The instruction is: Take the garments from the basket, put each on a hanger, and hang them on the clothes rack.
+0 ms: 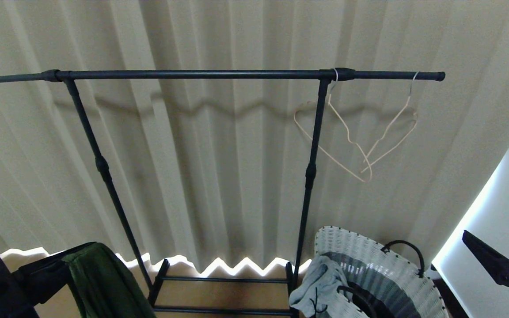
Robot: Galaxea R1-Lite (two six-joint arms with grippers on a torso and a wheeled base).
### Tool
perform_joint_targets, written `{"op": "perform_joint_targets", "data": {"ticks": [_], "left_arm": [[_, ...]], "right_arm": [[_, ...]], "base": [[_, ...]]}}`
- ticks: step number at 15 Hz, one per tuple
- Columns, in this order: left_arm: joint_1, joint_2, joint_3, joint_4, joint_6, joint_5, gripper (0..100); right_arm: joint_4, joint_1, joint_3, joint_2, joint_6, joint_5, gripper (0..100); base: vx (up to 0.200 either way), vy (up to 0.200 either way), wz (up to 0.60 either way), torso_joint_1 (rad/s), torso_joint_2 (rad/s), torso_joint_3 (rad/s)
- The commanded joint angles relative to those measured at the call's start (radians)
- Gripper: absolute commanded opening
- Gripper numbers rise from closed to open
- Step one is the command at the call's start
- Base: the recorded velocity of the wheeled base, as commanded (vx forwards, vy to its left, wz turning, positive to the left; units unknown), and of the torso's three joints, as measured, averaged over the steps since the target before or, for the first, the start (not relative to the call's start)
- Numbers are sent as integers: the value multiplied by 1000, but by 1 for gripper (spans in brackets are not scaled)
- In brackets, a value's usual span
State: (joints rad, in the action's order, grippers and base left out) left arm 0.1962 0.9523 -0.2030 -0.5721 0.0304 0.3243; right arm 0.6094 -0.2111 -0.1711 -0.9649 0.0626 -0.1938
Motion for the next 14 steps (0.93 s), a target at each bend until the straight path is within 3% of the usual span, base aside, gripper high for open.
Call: {"op": "perform_joint_targets", "data": {"ticks": [1, 5, 14], "left_arm": [[0, 2, -1, 0, 0, -1, 0], [34, 5, 0, -2, 3, -1, 0], [132, 52, -72, -3, 5, -1, 0]], "right_arm": [[0, -1, 1, -2, 0, 1, 100], [1, -2, -2, -2, 0, 1, 100], [-23, -1, -77, -18, -3, 25, 100]], "base": [[200, 0, 0, 12, 7, 2], [200, 0, 0, 2, 4, 2], [0, 0, 0, 0, 0, 0]]}}
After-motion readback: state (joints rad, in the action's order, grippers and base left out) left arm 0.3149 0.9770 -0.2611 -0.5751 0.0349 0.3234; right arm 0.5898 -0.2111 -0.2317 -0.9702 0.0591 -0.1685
